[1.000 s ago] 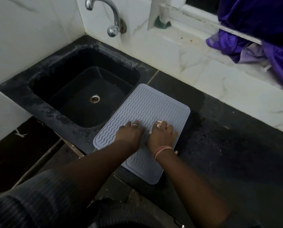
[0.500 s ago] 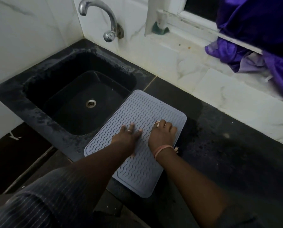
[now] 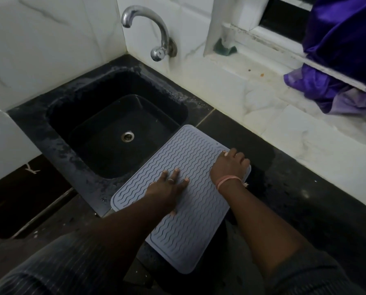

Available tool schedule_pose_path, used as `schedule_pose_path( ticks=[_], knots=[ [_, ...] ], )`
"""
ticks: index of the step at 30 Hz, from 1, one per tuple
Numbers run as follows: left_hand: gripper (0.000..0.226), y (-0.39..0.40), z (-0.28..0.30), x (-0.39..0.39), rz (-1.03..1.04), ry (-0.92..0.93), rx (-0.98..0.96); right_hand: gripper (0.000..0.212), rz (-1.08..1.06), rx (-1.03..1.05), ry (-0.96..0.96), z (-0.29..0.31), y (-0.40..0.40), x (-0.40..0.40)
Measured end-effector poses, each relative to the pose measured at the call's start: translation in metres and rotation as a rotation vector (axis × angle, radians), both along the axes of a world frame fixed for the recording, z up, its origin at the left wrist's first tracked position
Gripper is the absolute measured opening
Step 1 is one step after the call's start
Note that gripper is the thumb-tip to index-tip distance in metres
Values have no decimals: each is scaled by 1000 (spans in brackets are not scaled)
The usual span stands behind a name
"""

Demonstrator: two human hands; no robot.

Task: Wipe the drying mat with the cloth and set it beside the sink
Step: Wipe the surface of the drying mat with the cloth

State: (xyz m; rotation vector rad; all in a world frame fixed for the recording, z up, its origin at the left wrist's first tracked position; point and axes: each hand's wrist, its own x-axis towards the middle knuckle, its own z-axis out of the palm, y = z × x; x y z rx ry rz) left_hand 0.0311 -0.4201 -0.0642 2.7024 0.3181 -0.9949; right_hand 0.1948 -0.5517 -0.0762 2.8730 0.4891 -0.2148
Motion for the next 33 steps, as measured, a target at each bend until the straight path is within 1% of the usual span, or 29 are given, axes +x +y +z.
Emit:
schedule_pose_path(
  ticks=[2,6,8,11,14,17,21,26,33],
  knots=[
    [117,0,1,1,7,8,3,46,-43,31,46,3,1,6],
    [118,-2,2,2,10,13,1,46,-159,187,177,8,-2,18],
    [118,-3,3,2,17,16,-4,45,-175,212,209,9,-1,20],
    [119,-3,3,1,19,17,12,39,-143,181,147,6,3,15],
    [120,-3,3,1,24,12,11,36,-43,121,26,-3,7,6],
    [120,-3,5,2,19,24,20,32,43,95,-40,-10,6,1],
    [120,-4,7,3,22,32,27,31,111,59,-45,-7,2,-8],
    [121,-3,7,2,8,6,54,32,155,11,-24,-3,5,-42],
    [120,-1,3,-2,-5,-51,89,43,132,31,5,-4,5,-101]
  ],
)
